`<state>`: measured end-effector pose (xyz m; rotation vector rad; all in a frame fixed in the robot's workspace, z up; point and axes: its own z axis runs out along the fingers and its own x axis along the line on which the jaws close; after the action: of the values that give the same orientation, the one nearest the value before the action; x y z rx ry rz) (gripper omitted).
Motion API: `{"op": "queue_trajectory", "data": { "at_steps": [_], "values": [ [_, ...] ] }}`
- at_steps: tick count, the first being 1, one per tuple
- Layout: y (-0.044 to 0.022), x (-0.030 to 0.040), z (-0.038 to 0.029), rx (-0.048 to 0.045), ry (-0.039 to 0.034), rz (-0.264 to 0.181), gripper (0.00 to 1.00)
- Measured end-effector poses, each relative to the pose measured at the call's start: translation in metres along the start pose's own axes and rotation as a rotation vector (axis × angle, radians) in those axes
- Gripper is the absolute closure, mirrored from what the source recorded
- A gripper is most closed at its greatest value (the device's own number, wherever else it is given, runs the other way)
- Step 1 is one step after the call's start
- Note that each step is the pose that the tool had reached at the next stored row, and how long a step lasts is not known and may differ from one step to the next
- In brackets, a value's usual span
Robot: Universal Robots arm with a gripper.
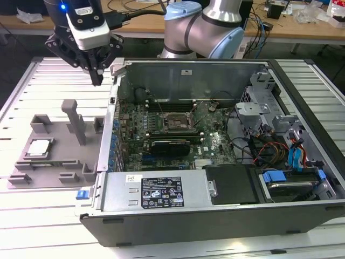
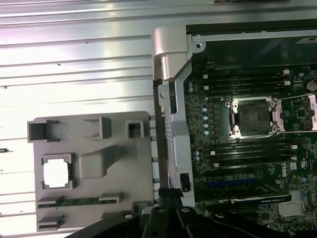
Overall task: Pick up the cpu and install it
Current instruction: 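Reach for the cpu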
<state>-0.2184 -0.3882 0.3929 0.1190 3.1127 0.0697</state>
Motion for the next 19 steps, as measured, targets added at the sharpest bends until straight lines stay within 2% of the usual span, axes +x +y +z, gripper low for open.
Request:
{"op": "queue_trajectory", "data": {
  "at_steps": [10,16,19],
  "values": [
    [0.002,0.0152,-0.0003,0.0001,0.0,0.0,0.89],
    [0.0034,0.0308,-0.0006,0.0,0.0,0.0,0.89],
    [0.0045,0.0363,-0.0007,0.0001,0.0,0.0,0.89]
  ]
}}
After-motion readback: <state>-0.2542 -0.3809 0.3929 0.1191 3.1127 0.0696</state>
